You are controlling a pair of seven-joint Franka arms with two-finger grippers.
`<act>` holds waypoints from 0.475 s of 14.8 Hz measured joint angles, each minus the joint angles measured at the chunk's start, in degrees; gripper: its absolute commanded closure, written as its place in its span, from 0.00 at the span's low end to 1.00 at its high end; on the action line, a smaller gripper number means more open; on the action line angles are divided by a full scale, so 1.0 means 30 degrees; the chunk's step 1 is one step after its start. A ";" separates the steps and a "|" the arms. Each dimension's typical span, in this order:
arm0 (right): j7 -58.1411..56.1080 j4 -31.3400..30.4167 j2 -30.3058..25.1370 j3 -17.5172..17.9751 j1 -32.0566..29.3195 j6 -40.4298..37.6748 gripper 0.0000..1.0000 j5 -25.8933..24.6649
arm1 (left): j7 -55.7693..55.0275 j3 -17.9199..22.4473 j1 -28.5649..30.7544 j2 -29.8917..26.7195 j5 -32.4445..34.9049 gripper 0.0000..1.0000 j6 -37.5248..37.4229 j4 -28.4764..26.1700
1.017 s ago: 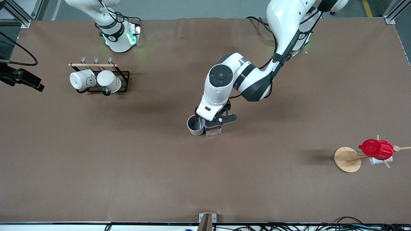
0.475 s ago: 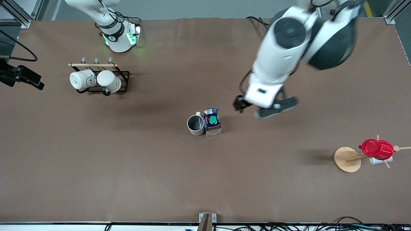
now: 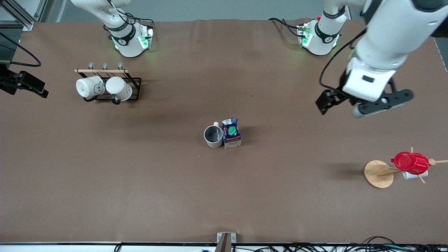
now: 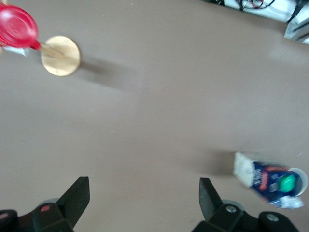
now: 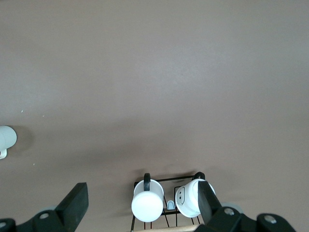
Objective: Place cup and milk on table
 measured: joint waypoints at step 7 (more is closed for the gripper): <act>-0.0705 0.0012 0.0000 -0.0040 -0.0006 -0.0004 0.00 0.0000 | 0.8092 0.0061 0.3348 -0.3549 -0.1152 0.00 -0.0235 -0.3739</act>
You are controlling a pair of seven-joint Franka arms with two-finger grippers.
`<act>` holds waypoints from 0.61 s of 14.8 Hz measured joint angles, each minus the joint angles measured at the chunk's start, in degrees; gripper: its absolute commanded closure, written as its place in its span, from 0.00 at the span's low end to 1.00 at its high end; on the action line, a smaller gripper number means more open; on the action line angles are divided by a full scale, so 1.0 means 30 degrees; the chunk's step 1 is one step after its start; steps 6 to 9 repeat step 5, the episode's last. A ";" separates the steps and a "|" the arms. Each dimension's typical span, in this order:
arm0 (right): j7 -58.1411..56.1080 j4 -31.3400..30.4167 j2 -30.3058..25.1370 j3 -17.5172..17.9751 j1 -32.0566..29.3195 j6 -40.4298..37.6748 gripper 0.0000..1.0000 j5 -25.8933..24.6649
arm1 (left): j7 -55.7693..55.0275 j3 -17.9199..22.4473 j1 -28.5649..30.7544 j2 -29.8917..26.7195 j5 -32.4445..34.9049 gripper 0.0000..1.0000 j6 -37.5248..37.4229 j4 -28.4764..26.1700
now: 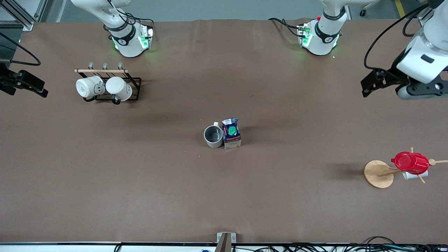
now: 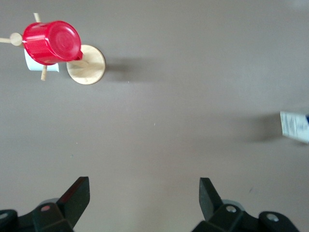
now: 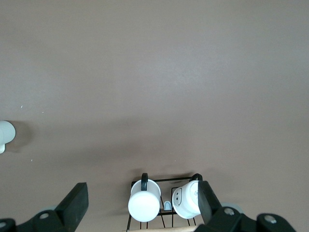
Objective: Place cup and milk on table
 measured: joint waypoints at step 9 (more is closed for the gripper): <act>-0.0047 -0.0001 0.0001 0.0037 0.0032 -0.0158 0.00 0.0008 | 0.1636 0.0596 -0.0031 -0.1459 -0.0141 0.00 -0.0204 -0.1416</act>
